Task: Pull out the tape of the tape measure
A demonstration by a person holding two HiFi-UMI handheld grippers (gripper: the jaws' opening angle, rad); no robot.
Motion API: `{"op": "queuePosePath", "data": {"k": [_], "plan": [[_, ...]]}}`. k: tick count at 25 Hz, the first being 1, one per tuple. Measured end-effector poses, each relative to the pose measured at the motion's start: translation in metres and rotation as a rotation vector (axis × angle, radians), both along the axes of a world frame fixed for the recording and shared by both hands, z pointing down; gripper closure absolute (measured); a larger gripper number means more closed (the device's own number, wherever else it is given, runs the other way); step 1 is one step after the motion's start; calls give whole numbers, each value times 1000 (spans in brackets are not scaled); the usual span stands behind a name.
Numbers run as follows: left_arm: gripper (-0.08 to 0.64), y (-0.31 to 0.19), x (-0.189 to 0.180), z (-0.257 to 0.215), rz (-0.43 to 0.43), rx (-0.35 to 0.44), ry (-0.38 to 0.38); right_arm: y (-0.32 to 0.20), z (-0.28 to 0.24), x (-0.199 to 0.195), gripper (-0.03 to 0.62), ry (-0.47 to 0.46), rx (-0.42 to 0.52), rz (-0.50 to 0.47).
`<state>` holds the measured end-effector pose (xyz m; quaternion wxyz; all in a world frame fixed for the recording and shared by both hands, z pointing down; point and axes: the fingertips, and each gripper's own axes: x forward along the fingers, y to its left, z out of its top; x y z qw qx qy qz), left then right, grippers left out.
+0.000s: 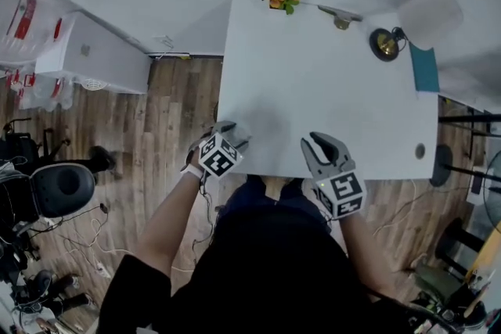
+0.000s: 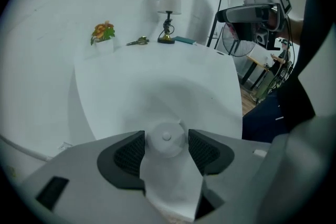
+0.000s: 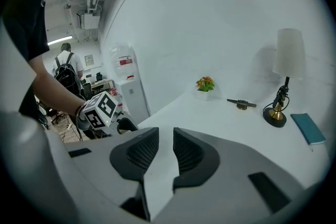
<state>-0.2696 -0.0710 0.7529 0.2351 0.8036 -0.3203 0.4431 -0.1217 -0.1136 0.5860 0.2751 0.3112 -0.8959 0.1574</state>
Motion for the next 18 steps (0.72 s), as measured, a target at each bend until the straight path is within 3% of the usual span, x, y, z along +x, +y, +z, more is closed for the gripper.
{"op": "queuePosePath", "data": {"k": [3,10,13,18], "plan": [[308,-1,0,0,29,-12,0,2,1,-2,505,-8,1,11],[347,-1,0,-4,-8,-17,-36,-3,-15,14,515,-29,66,-8],[347,-12,15,-27,-35,61,-29,-8,-20,34,517,-29,82,0],[347,-46,59,-108,-59,275,23,-15,-37,60,517,-30,109,-2]]}}
